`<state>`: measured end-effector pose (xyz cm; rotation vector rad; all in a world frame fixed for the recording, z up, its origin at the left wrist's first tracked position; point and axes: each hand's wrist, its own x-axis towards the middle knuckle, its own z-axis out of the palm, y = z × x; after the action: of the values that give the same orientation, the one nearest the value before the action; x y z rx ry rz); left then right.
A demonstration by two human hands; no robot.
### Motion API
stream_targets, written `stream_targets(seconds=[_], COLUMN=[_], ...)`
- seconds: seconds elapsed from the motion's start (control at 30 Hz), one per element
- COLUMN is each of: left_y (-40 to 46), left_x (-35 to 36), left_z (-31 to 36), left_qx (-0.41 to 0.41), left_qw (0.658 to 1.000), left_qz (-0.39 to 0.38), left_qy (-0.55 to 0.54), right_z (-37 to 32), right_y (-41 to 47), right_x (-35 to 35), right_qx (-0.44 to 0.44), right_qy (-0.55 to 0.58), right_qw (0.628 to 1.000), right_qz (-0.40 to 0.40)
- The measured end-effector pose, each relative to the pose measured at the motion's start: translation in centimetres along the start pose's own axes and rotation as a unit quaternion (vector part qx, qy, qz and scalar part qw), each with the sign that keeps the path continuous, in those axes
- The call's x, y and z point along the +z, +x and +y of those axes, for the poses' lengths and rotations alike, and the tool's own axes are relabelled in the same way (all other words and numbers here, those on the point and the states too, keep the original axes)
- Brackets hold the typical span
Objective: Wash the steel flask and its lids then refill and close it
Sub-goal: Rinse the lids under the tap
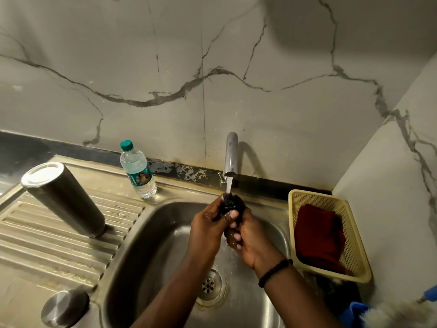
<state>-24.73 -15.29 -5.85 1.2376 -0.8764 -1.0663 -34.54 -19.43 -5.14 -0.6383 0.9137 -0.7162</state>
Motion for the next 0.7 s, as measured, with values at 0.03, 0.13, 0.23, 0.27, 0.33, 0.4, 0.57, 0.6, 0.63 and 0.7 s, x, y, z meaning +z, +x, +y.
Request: stream_targets(seconds=[0.03, 0.13, 0.23, 0.27, 0.33, 0.4, 0.57, 0.6, 0.63, 0.7], left_y=[-0.2, -0.5, -0.3, -0.1, 0.6, 1.2, 0.6, 0.7, 0.8, 1.5], left_x=[0.6, 1.5, 1.5, 1.2, 0.3, -0.8, 1.1, 1.5, 1.9, 1.9], left_z=[0.0, -0.3, 0.1, 0.5, 1.1, 1.4, 1.7, 1.7, 1.5, 1.6], left_qx=[0.001, 0.011, -0.013, -0.031, -0.058, -0.059, -0.092, -0.107, -0.123, -0.156], left_qw=[0.999, 0.99, 0.994, 0.997, 0.997, 0.997, 0.988, 0.981, 0.972, 0.956], left_qz=[0.042, 0.137, 0.102, 0.071, 0.042, 0.019, 0.122, 0.163, 0.198, 0.24], left_qy=[0.004, 0.039, 0.025, 0.016, 0.029, 0.054, -0.007, -0.021, -0.037, -0.062], right_z=[0.2, 0.4, 0.5, 0.4, 0.3, 0.1, 1.2, 1.6, 2.0, 2.6], right_y=[0.2, 0.7, 0.8, 0.7, 0.3, -0.1, 0.0, 0.0, 0.0, -0.3], right_x=[0.2, 0.5, 0.2, 0.2, 0.0, -0.1, -0.5, -0.4, -0.3, 0.0], right_qx=[-0.021, -0.065, -0.096, -0.108, -0.129, -0.153, -0.244, -0.255, -0.264, -0.27], right_qy=[-0.013, -0.069, -0.106, -0.135, -0.184, -0.202, -0.276, -0.278, -0.278, -0.27], right_qw=[0.999, 0.992, 0.984, 0.98, 0.972, 0.966, 0.929, 0.926, 0.923, 0.924], right_qz=[0.02, 0.084, 0.107, 0.099, 0.067, 0.041, 0.04, 0.035, 0.026, 0.0])
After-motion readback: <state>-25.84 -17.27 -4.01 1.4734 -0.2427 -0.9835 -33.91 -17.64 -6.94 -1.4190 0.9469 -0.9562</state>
